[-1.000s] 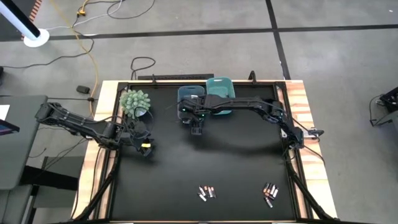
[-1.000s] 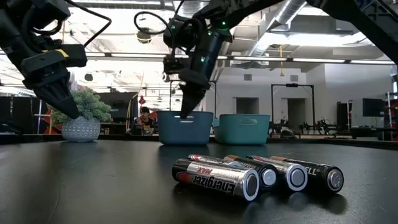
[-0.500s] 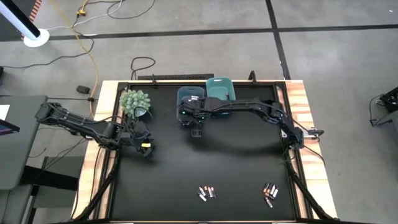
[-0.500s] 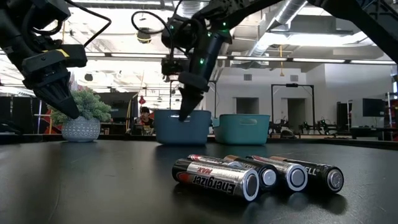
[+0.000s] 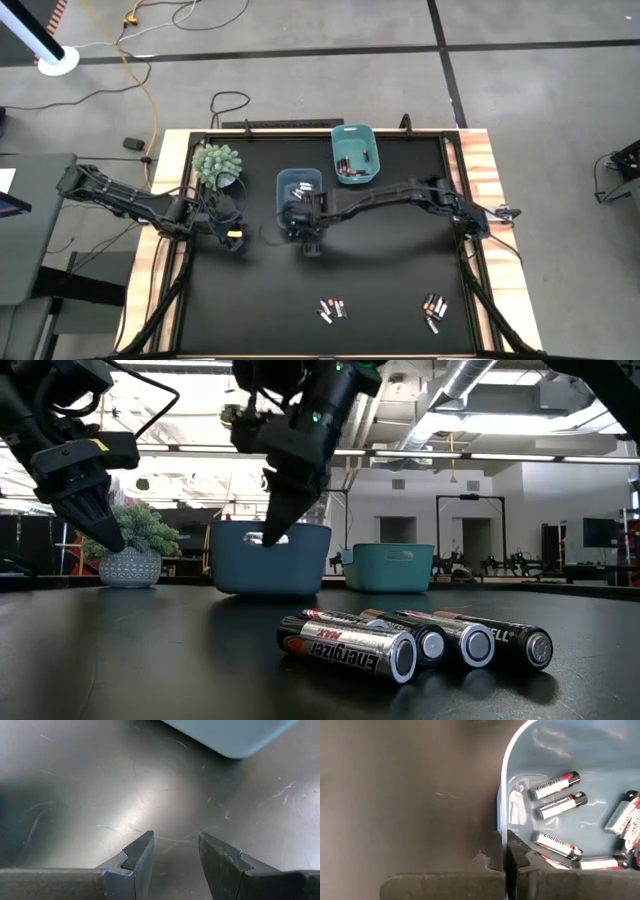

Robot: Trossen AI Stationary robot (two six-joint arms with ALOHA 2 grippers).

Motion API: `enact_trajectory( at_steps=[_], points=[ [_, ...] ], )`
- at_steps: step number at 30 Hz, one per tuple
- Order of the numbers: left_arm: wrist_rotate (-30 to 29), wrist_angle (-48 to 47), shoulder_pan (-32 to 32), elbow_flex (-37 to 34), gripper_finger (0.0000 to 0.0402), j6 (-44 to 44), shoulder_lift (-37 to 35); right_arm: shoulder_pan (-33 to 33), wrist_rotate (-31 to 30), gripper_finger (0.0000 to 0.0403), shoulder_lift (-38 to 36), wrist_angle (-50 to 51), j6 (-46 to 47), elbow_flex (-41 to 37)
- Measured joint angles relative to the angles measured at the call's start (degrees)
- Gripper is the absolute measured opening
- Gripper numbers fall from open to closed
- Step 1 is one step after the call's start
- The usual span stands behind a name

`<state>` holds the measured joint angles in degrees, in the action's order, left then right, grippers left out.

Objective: Sort batteries
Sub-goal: Move the blue bin to the middle of the table

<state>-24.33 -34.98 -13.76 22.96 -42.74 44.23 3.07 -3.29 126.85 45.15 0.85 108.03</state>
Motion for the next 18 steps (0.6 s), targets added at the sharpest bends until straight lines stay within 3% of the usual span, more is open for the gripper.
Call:
enact_trajectory(
  at_steps=[9,18],
  points=[
    [1.0,-0.02,0.0,0.0,0.0148,1.14,0.0,4.47,0.12,0.0002,0.01,-2.81,9.63,0.02],
    [1.73,-0.02,0.0,0.0,0.0148,4.15,0.02,5.14,0.11,0.0013,0.02,-3.67,11.79,0.02]
  ],
)
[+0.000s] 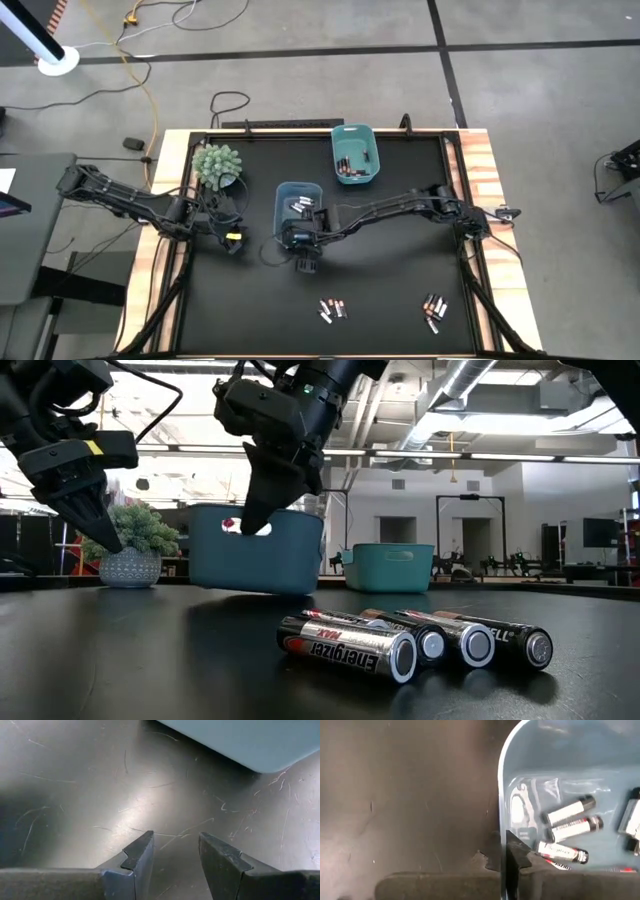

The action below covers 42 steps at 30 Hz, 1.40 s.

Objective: Sort batteries
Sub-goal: Move the blue bin to the middle of the table, then move the green bin to the middle of the table

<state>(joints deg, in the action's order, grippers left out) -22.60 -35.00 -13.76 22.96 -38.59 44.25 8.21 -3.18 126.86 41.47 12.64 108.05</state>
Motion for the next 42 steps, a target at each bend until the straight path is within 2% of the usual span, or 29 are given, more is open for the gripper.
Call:
enact_trajectory(
  at_steps=[9,18,21,25,32,37,42],
  points=[
    [-0.01,-0.12,0.0,0.0,0.0148,0.02,-0.01,0.04,0.24,0.0055,-0.02,-1.21,0.0,0.0],
    [-0.01,-0.26,0.0,0.0,0.0148,0.02,0.0,-0.06,0.22,0.006,-0.36,0.3,1.76,0.0],
    [-0.01,-0.25,-0.01,0.0,0.0148,0.04,-0.01,-0.65,0.22,0.0061,-2.44,-1.36,3.93,0.0],
    [-0.01,-0.23,-0.02,0.0,0.0148,0.06,0.0,-1.67,0.09,0.0061,-6.05,-0.53,2.16,0.07],
    [-0.01,-0.07,0.0,0.0,0.0148,0.04,0.0,-5.18,-1.36,0.0061,-12.6,11.83,-0.24,0.09],
    [-0.93,-0.08,0.0,0.0,0.0148,0.04,-0.01,-9.13,-1.98,0.0063,-14.03,22.59,-1.93,0.04],
    [-1.56,-0.09,0.0,0.0,0.0148,0.04,-0.02,-13.31,-1.73,0.0097,-14.31,30.01,-2.73,-0.31]
  ],
)
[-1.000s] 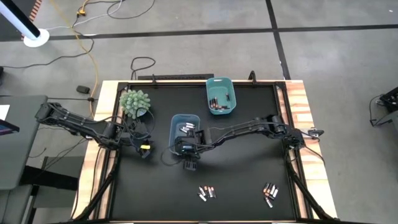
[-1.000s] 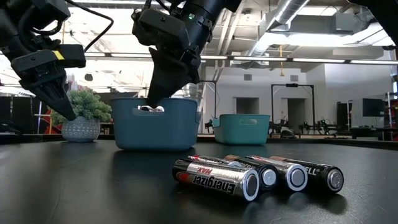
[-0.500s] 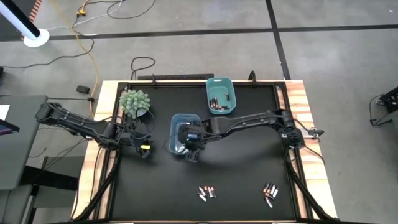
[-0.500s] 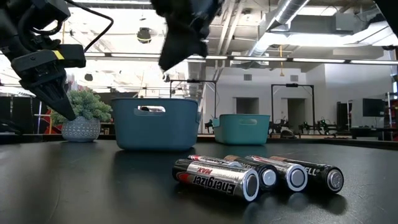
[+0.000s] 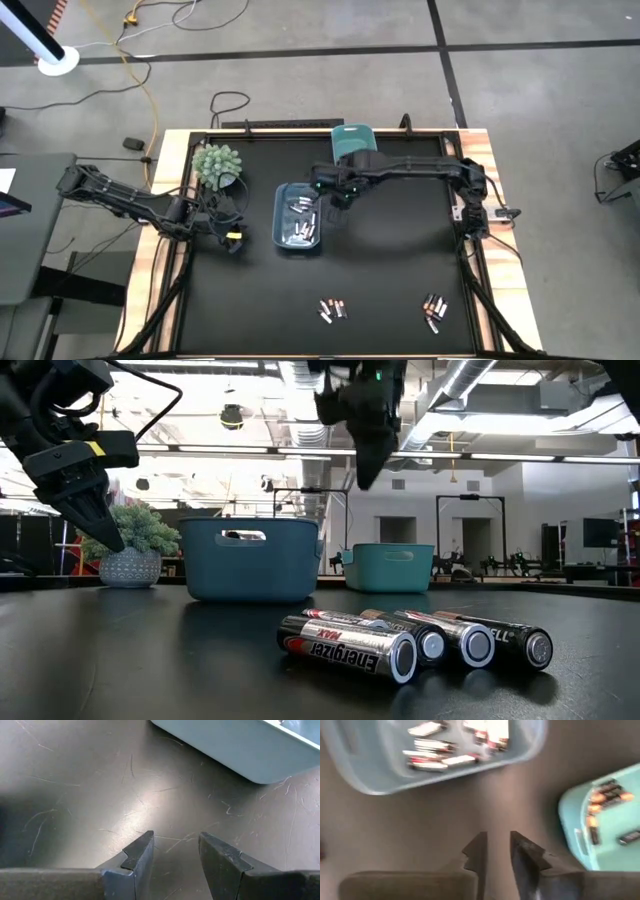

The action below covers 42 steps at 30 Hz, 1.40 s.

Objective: Sort batteries
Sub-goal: Move the green bin to the middle of the table

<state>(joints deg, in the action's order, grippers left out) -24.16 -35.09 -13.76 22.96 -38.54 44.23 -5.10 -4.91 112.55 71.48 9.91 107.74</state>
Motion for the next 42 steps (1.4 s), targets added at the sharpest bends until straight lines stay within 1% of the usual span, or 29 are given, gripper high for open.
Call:
enact_trajectory(
  at_steps=[3,9,11,13,16,19,23,26,30,35,38,40,42],
  points=[
    [-0.04,0.02,-0.01,0.0,0.0148,-0.1,0.0,-2.46,-0.16,0.0138,0.09,-0.23,-4.36,-1.02],
    [-0.09,0.02,0.0,0.0,0.0148,-3.0,0.0,-7.88,0.26,0.0234,0.09,-0.57,-14.77,-2.72],
    [-0.09,0.02,0.0,0.0,0.0148,-5.11,0.0,-10.05,0.24,0.0254,0.09,-0.14,-18.43,-4.38],
    [-0.06,0.03,0.0,0.0,0.0148,-6.7,0.01,-12.28,0.55,0.0262,0.09,0.2,-22.0,-6.68],
    [-0.09,0.06,0.0,0.0,0.0148,-9.43,0.02,-16.04,3.03,0.0263,-0.21,-1.85,-24.79,-11.24],
    [-0.07,0.09,-0.02,0.0,0.0148,-11.97,0.0,-19.92,6.06,0.026,-1.21,-6.06,-25.26,-16.18],
    [-0.09,0.11,-0.01,0.0,0.0148,-13.34,0.0,-23.58,7.74,0.0259,-2.73,-12.01,-27.74,-21.4],
    [-0.35,0.11,-0.02,0.0,0.0148,-13.38,0.0,-24.43,8.04,0.0259,-2.81,-14.62,-29.59,-23.43],
    [-0.49,0.13,-0.02,0.0,0.0148,-13.94,0.02,-24.62,8.07,0.0259,-2.71,-15.66,-30.76,-25.78],
    [-1.89,0.11,0.0,0.0,0.0148,-14.91,0.02,-24.11,8.07,0.0257,-2.67,-16.61,-32.11,-26.71],
    [-3.33,0.11,0.0,0.0,0.0148,-14.88,0.01,-23.29,8.07,0.0239,-2.67,-17.05,-34.03,-26.71],
    [-3.78,0.1,0.0,0.0,0.0148,-14.82,0.0,-22.54,8.04,0.0213,-2.67,-17.71,-34.92,-26.71],
    [-3.87,0.09,-0.02,0.0,0.0148,-14.35,0.02,-21.4,8.03,0.0177,-2.67,-18.1,-35.83,-26.71]
  ],
)
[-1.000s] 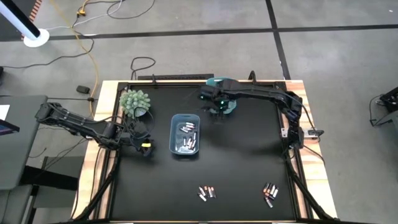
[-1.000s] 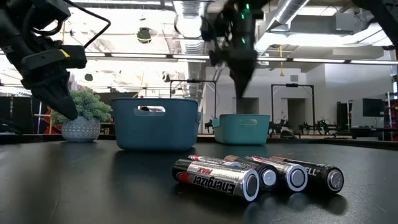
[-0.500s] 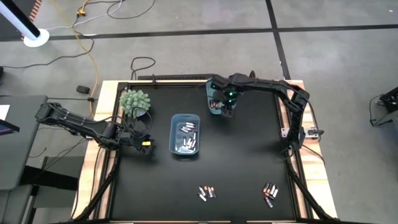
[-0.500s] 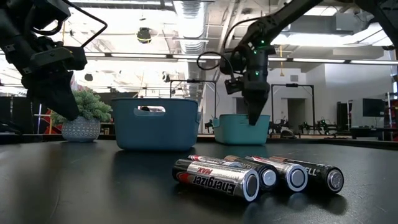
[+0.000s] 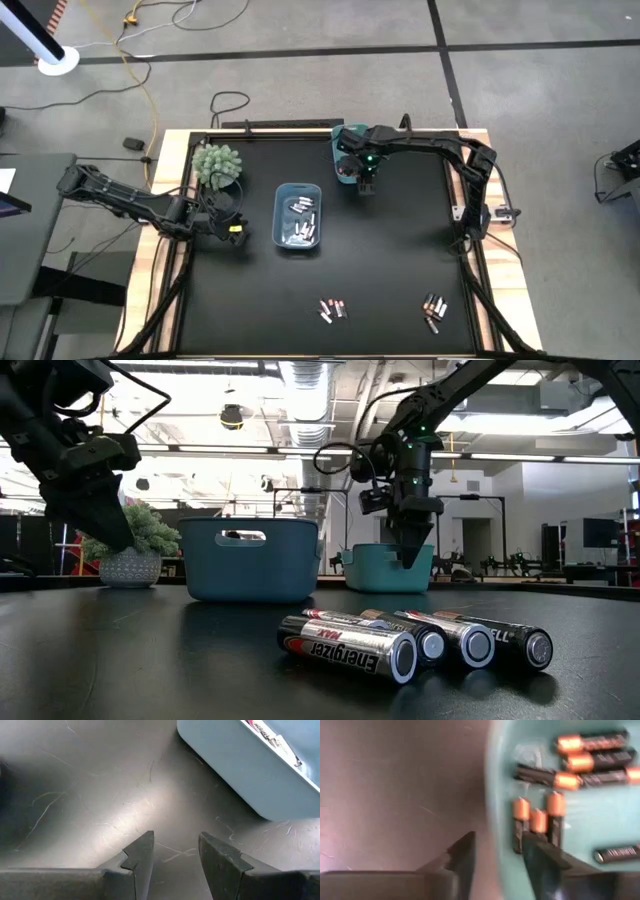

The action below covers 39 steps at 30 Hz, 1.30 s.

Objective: Sort batteries
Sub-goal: Move the green bin to the middle of the table

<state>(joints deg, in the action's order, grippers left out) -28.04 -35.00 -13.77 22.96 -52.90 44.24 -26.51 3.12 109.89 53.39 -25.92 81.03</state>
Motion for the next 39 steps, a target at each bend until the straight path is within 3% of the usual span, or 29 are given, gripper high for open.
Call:
enact_trajectory(
  at_steps=[6,8,15,21,29,39],
  points=[
    [-0.02,0.0,0.02,0.0,0.0148,0.12,-0.01,3.63,-0.19,0.0037,0.02,-1.16,1.47,0.0],
    [-0.02,-0.02,0.02,0.0,0.0148,0.12,0.0,4.88,-0.65,0.0012,0.02,-1.33,2.6,0.02],
    [0.03,-0.04,0.02,0.0,0.0148,0.12,0.01,11.25,-0.68,0.0006,0.02,0.52,12.29,0.07],
    [0.46,-0.08,0.02,0.0,0.0148,0.13,0.01,20.52,-0.71,0.0003,0.02,1.44,21.24,0.09],
    [9.08,-0.11,-0.01,0.0,0.0148,3.17,-0.01,33.58,-1.99,0.0001,0.02,1.26,30.49,0.09],
    [12.92,-0.11,-0.01,0.0,0.0148,1.63,0.0,38.91,-2.06,0.0,0.04,-2.67,41.36,0.04]
  ],
)
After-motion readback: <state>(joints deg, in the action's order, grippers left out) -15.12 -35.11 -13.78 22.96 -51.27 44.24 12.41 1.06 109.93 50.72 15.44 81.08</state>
